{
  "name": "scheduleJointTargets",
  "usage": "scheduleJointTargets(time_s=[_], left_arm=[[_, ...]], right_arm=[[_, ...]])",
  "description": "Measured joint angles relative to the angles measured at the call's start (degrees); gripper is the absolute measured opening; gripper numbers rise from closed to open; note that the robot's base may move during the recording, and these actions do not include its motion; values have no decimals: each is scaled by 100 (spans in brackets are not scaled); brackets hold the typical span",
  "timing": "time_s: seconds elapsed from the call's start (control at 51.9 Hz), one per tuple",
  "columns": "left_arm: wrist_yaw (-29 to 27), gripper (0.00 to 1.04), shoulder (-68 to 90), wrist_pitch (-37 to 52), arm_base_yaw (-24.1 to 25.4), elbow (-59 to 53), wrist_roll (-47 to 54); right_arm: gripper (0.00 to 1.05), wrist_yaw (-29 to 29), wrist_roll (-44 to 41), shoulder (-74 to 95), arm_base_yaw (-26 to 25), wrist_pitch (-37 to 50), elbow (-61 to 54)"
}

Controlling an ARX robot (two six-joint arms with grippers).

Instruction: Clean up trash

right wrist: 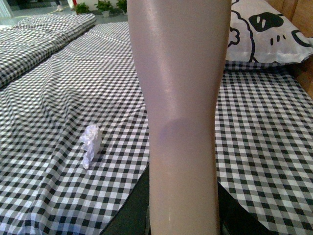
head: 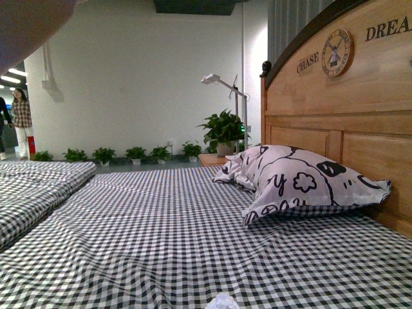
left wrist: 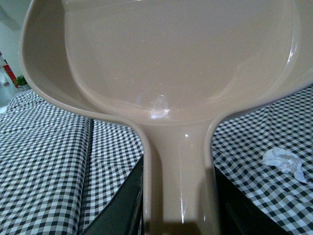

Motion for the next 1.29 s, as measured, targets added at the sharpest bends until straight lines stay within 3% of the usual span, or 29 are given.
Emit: scheduleJointTargets(time_s=[0.308,0.347,0.424,0.462,0.539,0.636,0.77,0.886,1.079,1.291], left_arm=[[-181,27,39,-258,0,79,-39],[-142,27,116,-568,107,203,-55],[505,27,643,-905,929,619,37],[778,27,1091,-811,1320,931,127],[1084,27,1956,-802,1547,1617,210],[1624,27,3091,-994,1375,2490,350],[2138,27,4030,-1727,946,3145,1010],[1847,27,4463,-2334,638,3261,1939],[846,27,5021,-2870,278,3106,3810],[748,27,5477,-3381,37,3082,5622]], right_arm=[[18,-9,0,0,0,0,0],[18,-9,0,0,0,0,0],[18,-13,0,0,-2,0,0],[18,-664,85,79,-138,-225,85],[18,-1847,295,313,-457,-291,356],[18,-2111,374,632,-671,-317,933],[18,-2179,162,1294,-710,-1082,1919],[18,-2068,-398,1878,-629,-2037,2774],[18,-1530,-1408,3064,-343,-3799,4463],[18,-730,-2173,4089,258,-4599,5626]])
